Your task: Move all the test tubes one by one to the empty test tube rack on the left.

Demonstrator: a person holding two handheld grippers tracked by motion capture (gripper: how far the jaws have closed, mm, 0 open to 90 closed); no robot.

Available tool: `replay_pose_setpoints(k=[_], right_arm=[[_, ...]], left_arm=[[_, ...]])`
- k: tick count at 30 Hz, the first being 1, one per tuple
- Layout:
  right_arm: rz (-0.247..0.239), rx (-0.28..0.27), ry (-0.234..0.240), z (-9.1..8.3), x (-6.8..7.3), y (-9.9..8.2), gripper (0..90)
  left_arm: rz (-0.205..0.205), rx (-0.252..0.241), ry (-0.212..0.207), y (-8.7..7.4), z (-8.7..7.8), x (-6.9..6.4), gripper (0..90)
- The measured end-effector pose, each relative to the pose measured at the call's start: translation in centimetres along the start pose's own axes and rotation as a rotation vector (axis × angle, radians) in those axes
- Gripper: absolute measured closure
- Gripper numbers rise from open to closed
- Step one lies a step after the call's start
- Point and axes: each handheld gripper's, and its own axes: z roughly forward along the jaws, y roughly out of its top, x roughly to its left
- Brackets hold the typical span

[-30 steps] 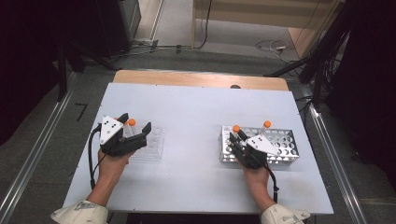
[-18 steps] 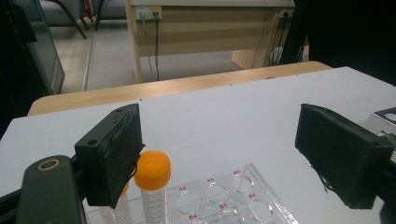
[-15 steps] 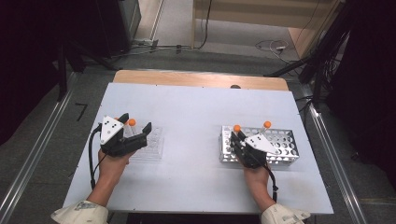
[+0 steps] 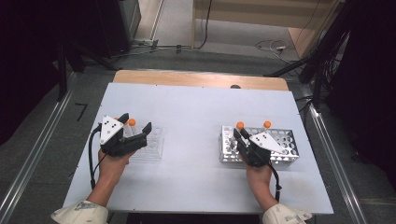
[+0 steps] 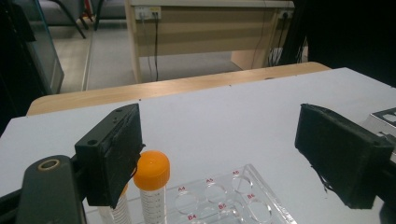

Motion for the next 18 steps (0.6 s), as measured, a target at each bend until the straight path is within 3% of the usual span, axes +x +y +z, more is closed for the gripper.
replay_pose_setpoints(k=[18], right_arm=[[-0.001,-0.101,0.023,-2.2,0.2,3.0,72.3]], left_arm=[[-0.017,-0.009,-0.013,0.2,-0.2,-0.1,15.1]])
